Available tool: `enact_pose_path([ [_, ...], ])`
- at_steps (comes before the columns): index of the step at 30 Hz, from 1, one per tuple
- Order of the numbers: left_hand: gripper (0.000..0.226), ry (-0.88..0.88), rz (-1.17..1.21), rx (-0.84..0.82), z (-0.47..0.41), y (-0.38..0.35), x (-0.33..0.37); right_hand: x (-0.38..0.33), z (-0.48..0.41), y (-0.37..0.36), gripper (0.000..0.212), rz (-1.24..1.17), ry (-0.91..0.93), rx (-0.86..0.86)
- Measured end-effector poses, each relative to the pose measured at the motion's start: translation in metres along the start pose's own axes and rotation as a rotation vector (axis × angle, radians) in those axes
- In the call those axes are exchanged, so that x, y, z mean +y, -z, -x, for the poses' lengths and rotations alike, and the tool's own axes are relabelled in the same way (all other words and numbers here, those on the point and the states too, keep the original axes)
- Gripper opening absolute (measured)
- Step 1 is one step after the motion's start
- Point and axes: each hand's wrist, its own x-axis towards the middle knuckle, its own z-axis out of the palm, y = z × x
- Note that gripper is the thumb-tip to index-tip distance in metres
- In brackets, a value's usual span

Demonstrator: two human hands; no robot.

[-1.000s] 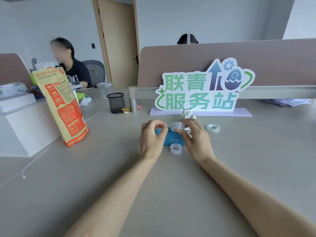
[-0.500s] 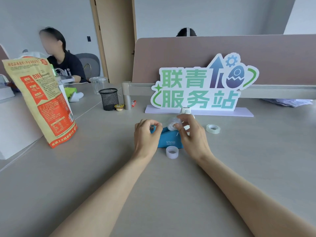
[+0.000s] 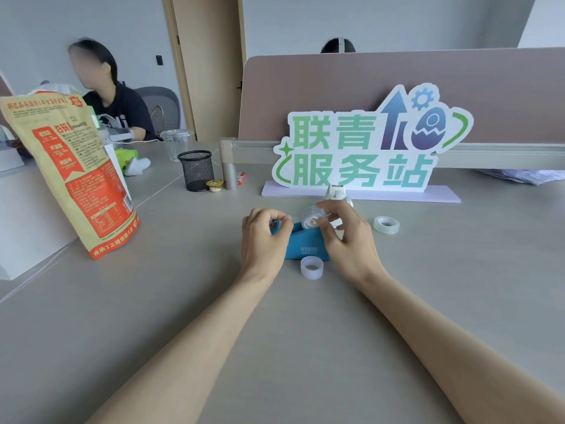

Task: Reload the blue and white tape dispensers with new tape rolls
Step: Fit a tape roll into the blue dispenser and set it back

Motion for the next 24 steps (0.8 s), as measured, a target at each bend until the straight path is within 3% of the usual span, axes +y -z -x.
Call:
enact_pose_path([
  [24,0.018,-0.025,-0.005,-0.003,0.0000,0.0003,-0.0024,0.0054,-0.0037,-0.0017,0.015,0.013,-0.066,-0.014],
])
